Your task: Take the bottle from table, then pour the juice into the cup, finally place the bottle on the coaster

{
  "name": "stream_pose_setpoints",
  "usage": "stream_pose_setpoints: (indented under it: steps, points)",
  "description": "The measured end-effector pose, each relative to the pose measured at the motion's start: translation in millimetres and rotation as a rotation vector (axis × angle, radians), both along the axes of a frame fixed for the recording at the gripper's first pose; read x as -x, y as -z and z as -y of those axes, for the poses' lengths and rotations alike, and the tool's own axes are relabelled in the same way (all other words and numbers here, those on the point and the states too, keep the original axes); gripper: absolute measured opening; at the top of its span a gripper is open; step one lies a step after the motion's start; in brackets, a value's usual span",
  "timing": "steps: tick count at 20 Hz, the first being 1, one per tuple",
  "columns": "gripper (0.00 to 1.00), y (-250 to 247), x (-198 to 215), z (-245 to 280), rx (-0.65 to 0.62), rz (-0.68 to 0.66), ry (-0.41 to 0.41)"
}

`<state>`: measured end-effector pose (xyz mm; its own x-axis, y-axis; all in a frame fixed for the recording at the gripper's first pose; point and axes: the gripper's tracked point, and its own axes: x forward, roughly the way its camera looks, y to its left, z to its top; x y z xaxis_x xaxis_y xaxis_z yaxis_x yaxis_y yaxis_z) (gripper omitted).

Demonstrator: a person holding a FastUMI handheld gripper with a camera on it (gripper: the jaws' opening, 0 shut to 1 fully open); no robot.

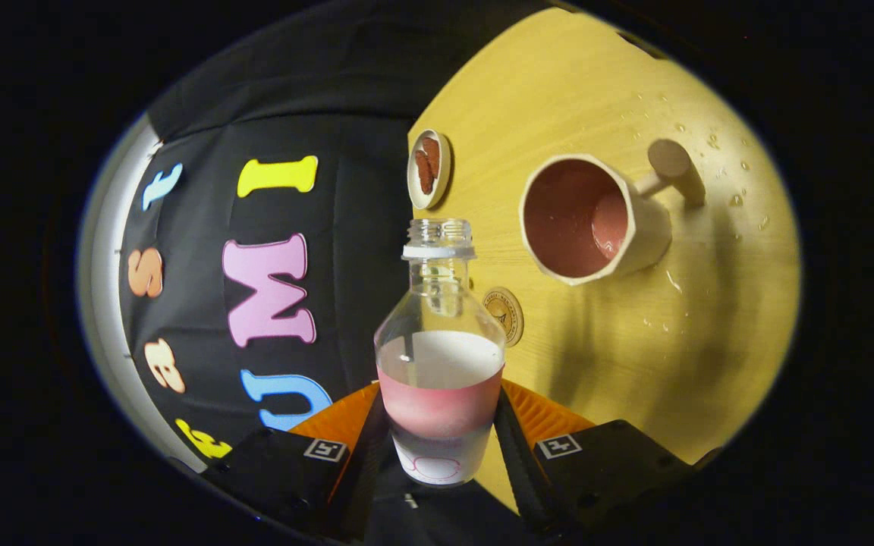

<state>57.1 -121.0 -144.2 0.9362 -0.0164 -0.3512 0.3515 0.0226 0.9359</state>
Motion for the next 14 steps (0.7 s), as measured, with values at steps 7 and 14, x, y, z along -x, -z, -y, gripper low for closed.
stream_pose_setpoints:
  steps: [7,14]
  points:
    - [0.76,-13,7,1,0.522,-0.013,-0.010]
    - [0.75,-66,-7,-13,1.079,0.018,-0.001]
